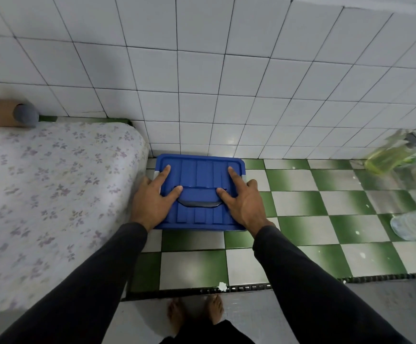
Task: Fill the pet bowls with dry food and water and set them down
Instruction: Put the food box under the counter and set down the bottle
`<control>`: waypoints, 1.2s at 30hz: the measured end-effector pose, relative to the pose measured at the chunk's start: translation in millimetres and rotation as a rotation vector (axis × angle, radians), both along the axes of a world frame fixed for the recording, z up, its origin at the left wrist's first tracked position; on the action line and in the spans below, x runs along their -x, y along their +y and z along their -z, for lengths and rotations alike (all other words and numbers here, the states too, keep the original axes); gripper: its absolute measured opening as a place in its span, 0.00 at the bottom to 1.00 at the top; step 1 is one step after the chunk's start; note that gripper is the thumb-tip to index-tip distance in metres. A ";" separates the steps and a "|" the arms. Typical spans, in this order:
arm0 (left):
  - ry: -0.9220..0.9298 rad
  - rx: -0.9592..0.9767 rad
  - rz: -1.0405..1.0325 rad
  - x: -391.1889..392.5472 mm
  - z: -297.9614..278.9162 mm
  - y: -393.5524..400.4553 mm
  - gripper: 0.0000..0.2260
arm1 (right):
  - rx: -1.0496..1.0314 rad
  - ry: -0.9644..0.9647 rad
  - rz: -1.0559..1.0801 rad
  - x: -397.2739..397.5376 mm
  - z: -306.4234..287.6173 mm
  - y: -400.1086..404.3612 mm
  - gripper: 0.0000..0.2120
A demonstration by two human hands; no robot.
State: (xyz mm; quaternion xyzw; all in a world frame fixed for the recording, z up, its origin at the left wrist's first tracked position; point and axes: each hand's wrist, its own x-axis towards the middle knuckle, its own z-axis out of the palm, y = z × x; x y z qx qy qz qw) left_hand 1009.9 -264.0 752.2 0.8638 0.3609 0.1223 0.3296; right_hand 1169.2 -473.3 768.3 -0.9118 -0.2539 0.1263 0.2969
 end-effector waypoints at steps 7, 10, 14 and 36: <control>-0.001 -0.037 -0.016 24.7 -9.5 -31.1 0.33 | -0.015 -0.028 0.015 26.1 -9.1 -32.2 0.35; -0.003 -0.038 -0.016 37.1 -11.1 -50.6 0.32 | -0.024 -0.011 0.011 38.0 -10.8 -50.5 0.35; -0.012 -0.016 -0.052 59.7 -11.6 -83.3 0.32 | -0.030 0.011 -0.012 57.1 -12.6 -79.1 0.35; -0.008 0.035 -0.128 222.6 7.2 -253.7 0.32 | 0.015 0.083 -0.075 202.5 15.8 -234.6 0.36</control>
